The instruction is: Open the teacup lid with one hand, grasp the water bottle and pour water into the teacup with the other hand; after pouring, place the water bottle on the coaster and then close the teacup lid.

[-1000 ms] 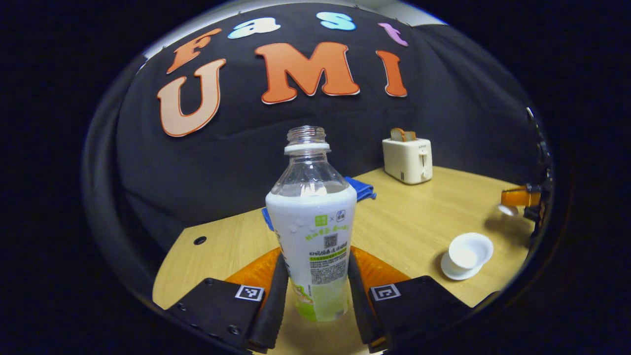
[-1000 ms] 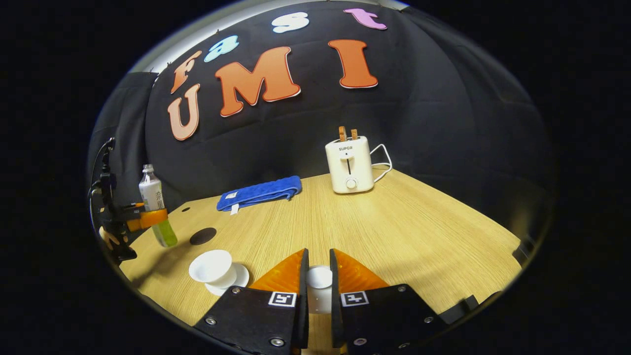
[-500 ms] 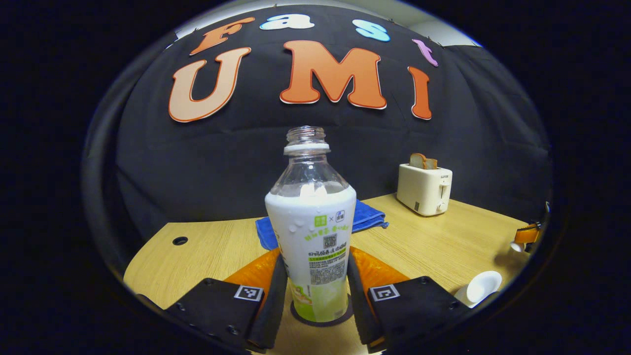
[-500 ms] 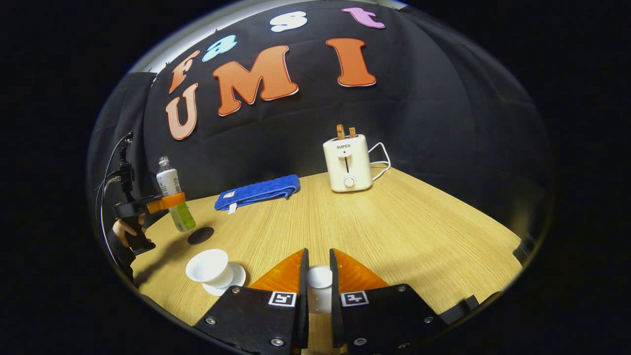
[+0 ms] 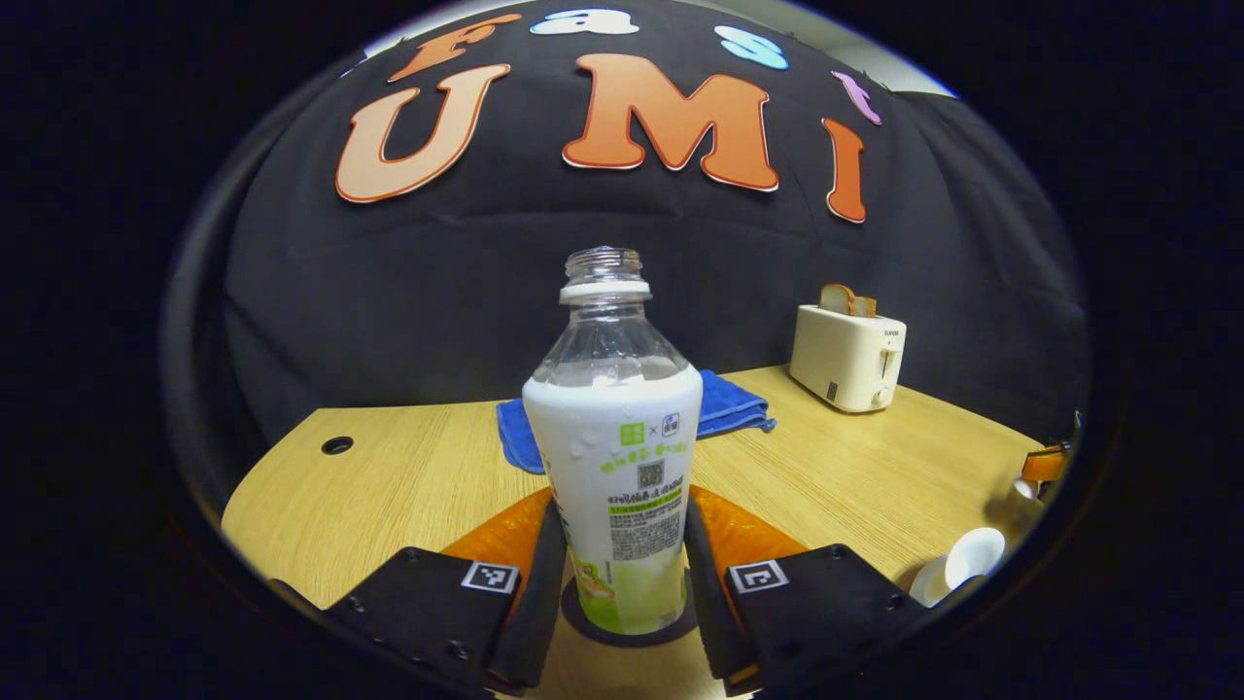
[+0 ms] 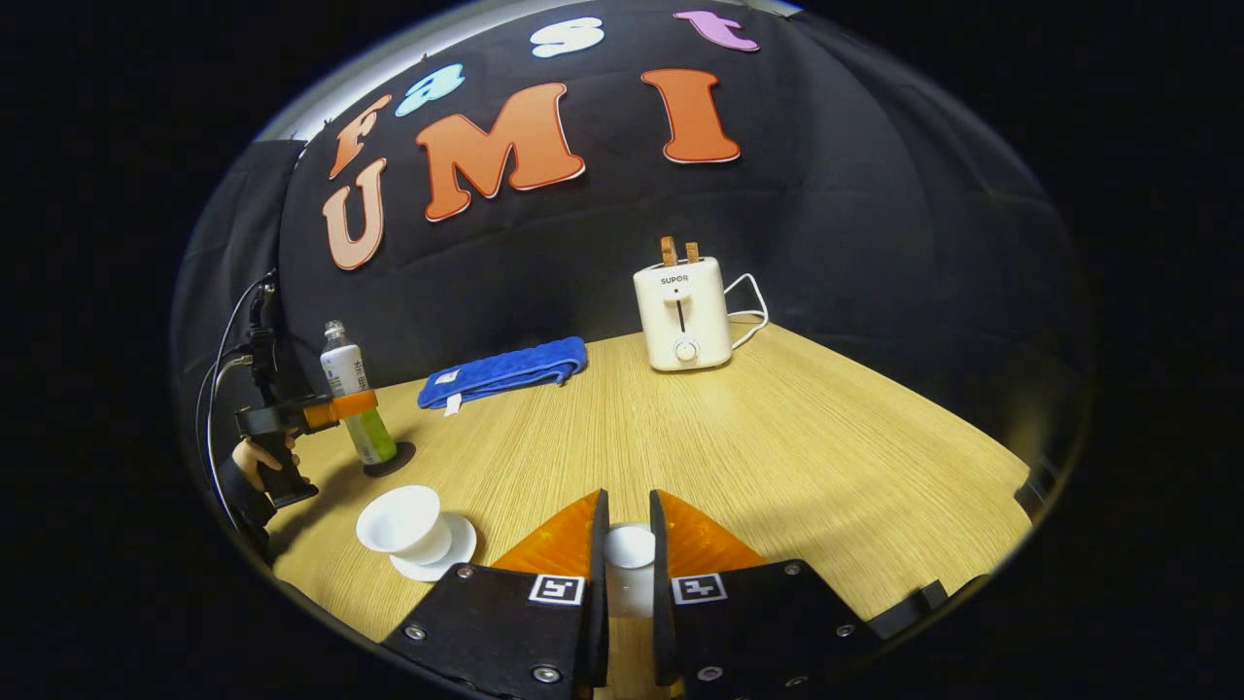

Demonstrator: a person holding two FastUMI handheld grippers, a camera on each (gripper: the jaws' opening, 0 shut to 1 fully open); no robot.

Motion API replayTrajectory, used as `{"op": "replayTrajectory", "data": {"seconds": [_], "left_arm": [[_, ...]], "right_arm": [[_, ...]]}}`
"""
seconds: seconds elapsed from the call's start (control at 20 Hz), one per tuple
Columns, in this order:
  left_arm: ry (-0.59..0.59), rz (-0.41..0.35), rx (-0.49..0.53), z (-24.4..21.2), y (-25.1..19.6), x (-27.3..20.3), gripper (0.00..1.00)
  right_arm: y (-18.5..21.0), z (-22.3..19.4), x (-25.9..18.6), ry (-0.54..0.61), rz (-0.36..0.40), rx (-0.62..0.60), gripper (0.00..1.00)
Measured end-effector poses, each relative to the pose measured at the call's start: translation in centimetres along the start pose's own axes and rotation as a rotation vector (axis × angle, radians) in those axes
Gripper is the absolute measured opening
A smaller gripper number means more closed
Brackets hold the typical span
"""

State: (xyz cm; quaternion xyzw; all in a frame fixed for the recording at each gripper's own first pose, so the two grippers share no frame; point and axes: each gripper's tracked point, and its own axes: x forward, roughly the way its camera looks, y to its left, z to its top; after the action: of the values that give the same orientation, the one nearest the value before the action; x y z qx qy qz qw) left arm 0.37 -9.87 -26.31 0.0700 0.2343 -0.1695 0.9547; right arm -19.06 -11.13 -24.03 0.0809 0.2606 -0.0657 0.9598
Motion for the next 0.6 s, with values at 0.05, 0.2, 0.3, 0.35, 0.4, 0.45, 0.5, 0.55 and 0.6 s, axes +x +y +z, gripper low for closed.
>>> {"op": "replayTrajectory", "data": {"seconds": [0.05,0.2,0.3,0.35,0.4,0.45,0.5,0.55,0.6], "left_arm": [[0.002,-0.001,-0.006,-0.17,0.1,0.08,0.64],[-0.003,-0.002,-0.008,-0.29,0.07,-0.04,0.63],[-0.004,-0.003,0.006,-0.22,-0.09,0.0,0.63],[-0.001,-0.001,0.017,-0.28,-0.18,-0.04,0.66],[-0.005,-0.001,0.026,-0.24,-0.28,-0.1,0.66],[-0.008,0.002,0.034,-0.12,-0.27,-0.12,0.69],[-0.007,0.0,0.033,-0.3,-0.39,-0.18,0.7],[-0.009,0.002,0.031,-0.29,-0.36,-0.2,0.7],[-0.008,0.002,0.029,-0.32,-0.46,-0.08,0.7]], "right_arm": [[0.01,-0.06,0.03,0.001,0.0,0.0,0.19],[0.03,-0.09,0.05,0.002,-0.001,0.0,0.19],[0.07,-0.17,0.01,0.003,0.0,0.001,0.19],[0.1,-0.16,0.03,0.003,0.0,0.002,0.19],[0.14,-0.14,0.01,0.002,0.001,0.005,0.19],[0.18,-0.07,0.0,0.002,0.003,0.007,0.18],[0.27,0.04,-0.06,-0.001,0.004,0.008,0.18],[0.42,0.06,-0.09,-0.004,0.007,0.006,0.18],[0.57,0.13,-0.11,-0.006,0.009,0.004,0.18]]}}
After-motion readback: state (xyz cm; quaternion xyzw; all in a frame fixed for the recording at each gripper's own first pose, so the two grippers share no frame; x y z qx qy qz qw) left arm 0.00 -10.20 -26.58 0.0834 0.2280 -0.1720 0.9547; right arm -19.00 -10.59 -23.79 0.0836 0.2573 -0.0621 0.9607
